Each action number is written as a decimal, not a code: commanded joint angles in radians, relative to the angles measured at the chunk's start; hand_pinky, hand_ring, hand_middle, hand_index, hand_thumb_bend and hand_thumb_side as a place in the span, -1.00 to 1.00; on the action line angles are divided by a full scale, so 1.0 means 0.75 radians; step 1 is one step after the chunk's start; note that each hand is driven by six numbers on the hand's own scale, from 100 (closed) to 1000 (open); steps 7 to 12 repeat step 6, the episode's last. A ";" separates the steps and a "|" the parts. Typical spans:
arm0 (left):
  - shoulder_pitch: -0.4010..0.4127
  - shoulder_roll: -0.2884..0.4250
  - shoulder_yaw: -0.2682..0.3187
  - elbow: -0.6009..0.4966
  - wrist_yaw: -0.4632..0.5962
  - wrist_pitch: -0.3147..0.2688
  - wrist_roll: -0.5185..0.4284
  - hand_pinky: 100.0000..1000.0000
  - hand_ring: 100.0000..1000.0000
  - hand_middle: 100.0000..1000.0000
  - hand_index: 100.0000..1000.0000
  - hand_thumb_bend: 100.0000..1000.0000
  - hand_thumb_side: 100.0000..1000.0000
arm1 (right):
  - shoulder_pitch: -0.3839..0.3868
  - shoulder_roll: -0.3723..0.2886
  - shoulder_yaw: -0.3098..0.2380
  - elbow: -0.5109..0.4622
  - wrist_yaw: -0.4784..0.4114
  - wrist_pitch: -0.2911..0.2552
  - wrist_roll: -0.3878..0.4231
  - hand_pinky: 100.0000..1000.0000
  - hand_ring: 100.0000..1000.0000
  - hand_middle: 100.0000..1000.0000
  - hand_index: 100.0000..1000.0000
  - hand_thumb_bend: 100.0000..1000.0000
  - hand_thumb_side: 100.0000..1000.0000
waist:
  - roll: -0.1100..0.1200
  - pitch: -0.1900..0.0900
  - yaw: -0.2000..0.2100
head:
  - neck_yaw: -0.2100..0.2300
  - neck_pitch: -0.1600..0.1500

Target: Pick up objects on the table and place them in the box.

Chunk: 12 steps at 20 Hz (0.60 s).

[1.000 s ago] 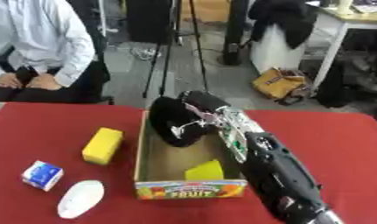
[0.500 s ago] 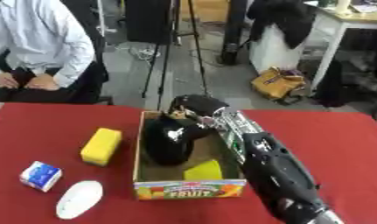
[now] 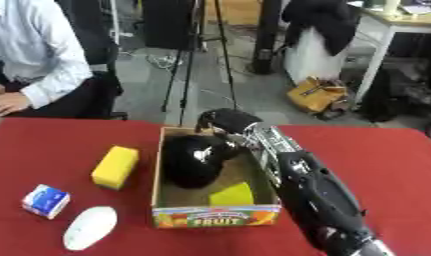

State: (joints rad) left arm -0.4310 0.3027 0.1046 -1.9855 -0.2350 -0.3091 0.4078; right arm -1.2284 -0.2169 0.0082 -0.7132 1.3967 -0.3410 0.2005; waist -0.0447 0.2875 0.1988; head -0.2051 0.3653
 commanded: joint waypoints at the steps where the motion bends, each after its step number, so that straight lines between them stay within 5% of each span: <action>1: -0.011 0.024 0.011 -0.019 -0.003 -0.001 0.003 0.84 0.76 0.61 0.53 -1.00 0.68 | -0.039 -0.038 -0.012 -0.021 0.010 0.011 -0.012 0.95 0.92 0.75 0.66 -0.68 0.65 | 0.010 -0.035 -0.002 | 0.005 -0.003; 12: -0.007 0.028 0.015 -0.019 -0.006 0.002 0.006 0.84 0.76 0.61 0.53 -1.00 0.68 | -0.037 -0.075 -0.013 -0.118 -0.056 0.010 -0.024 0.91 0.89 0.71 0.63 -0.78 0.65 | 0.014 -0.038 -0.016 | 0.024 0.006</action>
